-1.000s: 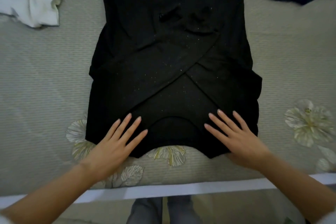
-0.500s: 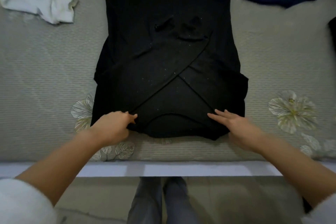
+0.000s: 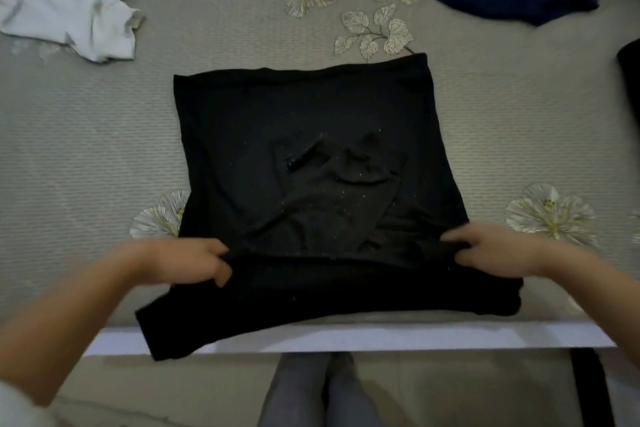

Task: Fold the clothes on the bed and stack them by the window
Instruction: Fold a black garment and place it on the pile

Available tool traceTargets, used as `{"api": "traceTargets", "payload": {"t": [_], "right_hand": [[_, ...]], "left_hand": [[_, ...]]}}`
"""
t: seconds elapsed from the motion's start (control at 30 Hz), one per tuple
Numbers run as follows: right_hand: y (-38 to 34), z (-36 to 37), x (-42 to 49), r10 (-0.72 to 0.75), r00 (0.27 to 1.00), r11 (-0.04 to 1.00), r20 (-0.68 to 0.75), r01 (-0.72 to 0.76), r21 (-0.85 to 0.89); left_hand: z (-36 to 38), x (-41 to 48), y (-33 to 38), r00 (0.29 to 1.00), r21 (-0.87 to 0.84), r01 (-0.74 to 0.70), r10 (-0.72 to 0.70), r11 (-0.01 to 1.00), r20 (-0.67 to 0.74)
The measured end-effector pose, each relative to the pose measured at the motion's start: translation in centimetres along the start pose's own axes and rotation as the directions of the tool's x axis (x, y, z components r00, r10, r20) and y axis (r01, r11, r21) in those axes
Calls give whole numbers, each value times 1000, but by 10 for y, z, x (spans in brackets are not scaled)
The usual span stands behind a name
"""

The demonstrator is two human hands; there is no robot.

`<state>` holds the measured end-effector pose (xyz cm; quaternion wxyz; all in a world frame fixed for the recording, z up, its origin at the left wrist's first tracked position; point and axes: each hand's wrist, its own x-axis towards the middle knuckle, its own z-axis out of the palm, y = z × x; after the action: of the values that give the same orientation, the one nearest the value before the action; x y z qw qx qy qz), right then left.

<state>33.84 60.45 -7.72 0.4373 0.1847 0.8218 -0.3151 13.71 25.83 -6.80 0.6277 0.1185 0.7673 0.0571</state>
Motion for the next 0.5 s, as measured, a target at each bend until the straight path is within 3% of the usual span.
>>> {"api": "traceTargets", "payload": {"t": [0.07, 0.2, 0.33, 0.5], "right_hand": [[-8, -30, 17, -3, 983, 1000, -186, 7, 19], [-29, -91, 50, -8, 923, 995, -385, 46, 89], [-46, -134, 88, -14, 862, 997, -507, 52, 61], [-51, -170, 133, 11, 732, 996, -681, -69, -59]], "left_hand": [[-35, 5, 3, 997, -141, -34, 24, 989, -72], [-110, 24, 9, 981, -292, -142, 94, 946, -170], [-168, 52, 14, 934, -122, -229, 183, 966, -306], [-211, 87, 25, 811, 67, -278, 271, 958, -518]]}}
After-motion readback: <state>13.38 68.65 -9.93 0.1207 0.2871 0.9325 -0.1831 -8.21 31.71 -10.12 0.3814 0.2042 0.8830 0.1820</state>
